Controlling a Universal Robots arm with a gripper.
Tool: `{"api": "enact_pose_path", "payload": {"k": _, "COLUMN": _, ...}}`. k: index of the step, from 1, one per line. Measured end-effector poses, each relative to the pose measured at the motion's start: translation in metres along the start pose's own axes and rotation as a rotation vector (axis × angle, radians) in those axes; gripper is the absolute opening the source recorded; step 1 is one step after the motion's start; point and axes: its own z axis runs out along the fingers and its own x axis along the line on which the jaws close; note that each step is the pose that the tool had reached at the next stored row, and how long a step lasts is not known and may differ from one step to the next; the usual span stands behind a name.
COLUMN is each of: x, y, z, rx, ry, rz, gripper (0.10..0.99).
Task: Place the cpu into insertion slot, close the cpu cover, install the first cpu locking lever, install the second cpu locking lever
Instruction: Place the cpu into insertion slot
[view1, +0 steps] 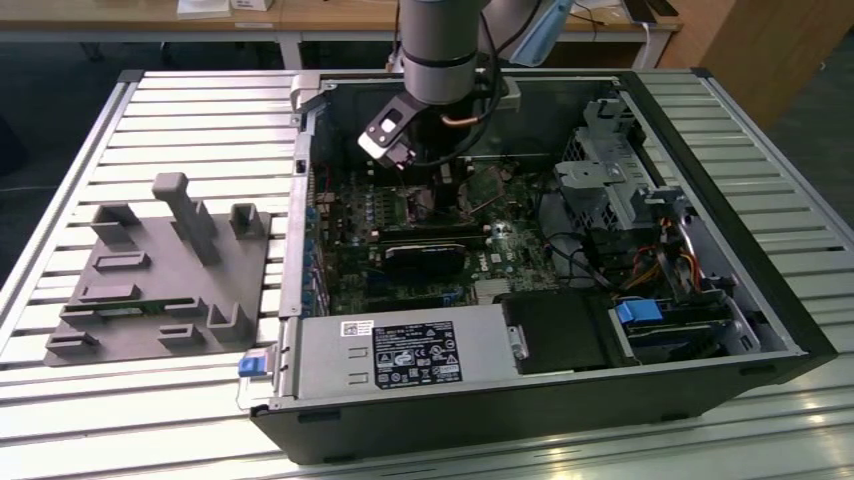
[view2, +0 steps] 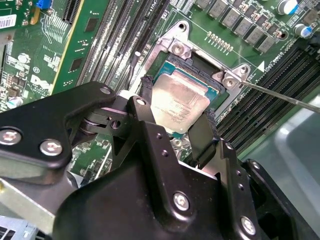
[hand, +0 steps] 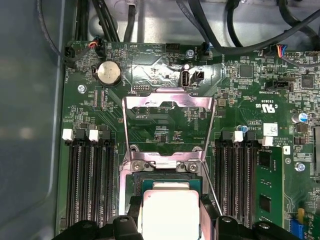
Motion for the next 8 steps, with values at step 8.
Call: {"api": "enact_pose_path", "payload": {"k": 8, "x": 0.0006, "y": -0.0002, "z": 0.0031, "rx": 0.000, "ry": 0.0000, "rz": 0.000, "gripper": 0.537}}
